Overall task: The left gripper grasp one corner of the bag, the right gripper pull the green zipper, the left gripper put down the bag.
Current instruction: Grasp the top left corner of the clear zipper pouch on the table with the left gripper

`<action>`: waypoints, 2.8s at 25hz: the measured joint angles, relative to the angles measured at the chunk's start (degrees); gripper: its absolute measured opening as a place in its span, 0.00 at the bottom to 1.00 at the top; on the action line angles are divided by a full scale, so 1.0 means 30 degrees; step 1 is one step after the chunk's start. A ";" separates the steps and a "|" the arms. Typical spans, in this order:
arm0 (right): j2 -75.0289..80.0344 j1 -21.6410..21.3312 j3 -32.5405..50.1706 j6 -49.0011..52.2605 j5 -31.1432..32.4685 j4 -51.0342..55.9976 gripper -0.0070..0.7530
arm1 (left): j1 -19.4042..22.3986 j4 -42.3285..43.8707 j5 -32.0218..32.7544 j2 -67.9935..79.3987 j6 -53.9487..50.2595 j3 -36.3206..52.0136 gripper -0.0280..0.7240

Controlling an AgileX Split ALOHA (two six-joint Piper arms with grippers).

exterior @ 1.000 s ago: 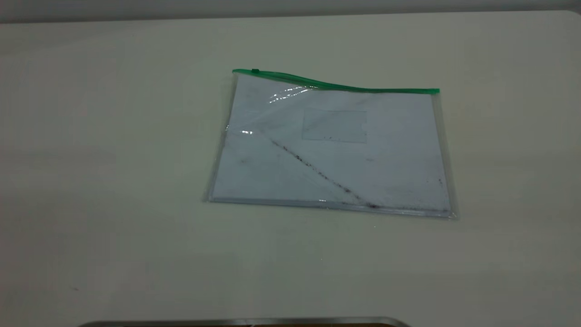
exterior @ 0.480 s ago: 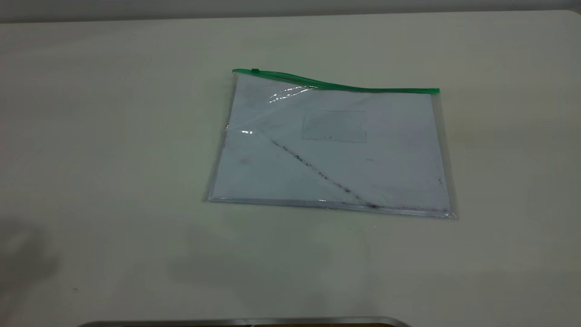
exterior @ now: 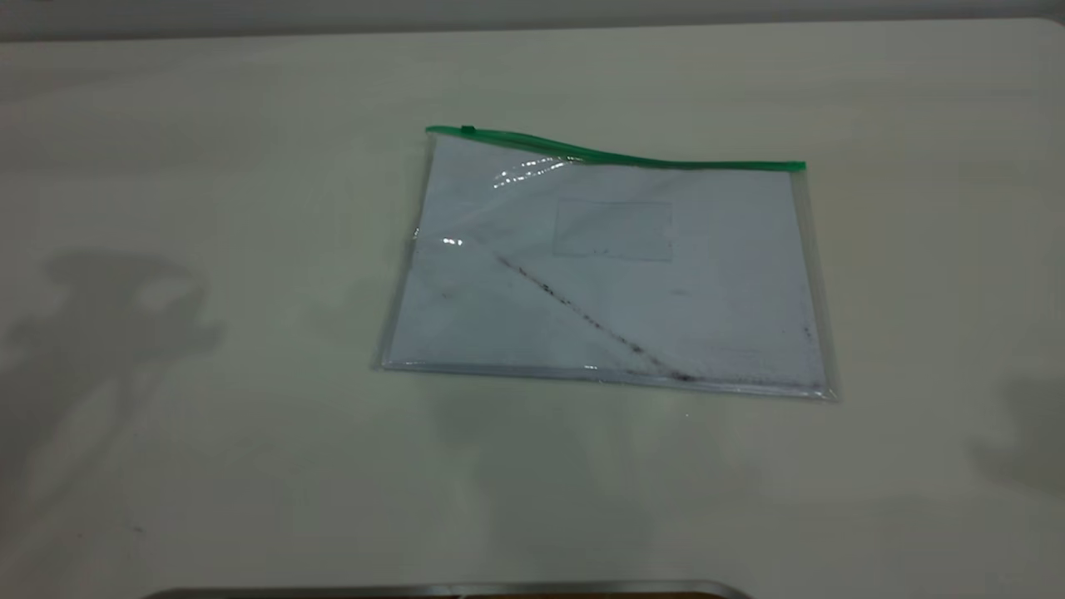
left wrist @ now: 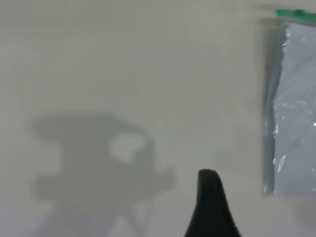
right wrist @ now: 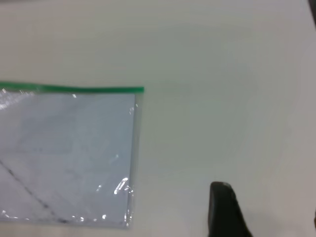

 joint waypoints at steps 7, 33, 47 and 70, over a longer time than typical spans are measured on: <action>0.3798 0.0000 -0.1302 -0.1163 -0.0831 0.0057 0.62 | -0.0022 -0.6227 0.2258 0.6311 0.8538 -0.5122 0.82; 0.5317 0.0000 -0.1410 -0.1361 -0.1109 0.0080 0.62 | -0.1801 -1.1186 0.5291 1.8152 1.6622 -1.3735 0.82; 0.5317 0.0000 -0.1410 -0.1361 -0.1036 0.0096 0.62 | -0.2632 -1.4246 0.4722 2.0168 1.9037 -1.5503 0.82; 0.5317 0.0000 -0.1410 -0.1403 -0.1019 0.0099 0.62 | -0.2669 -1.7440 0.5506 2.1288 2.1781 -1.5532 0.36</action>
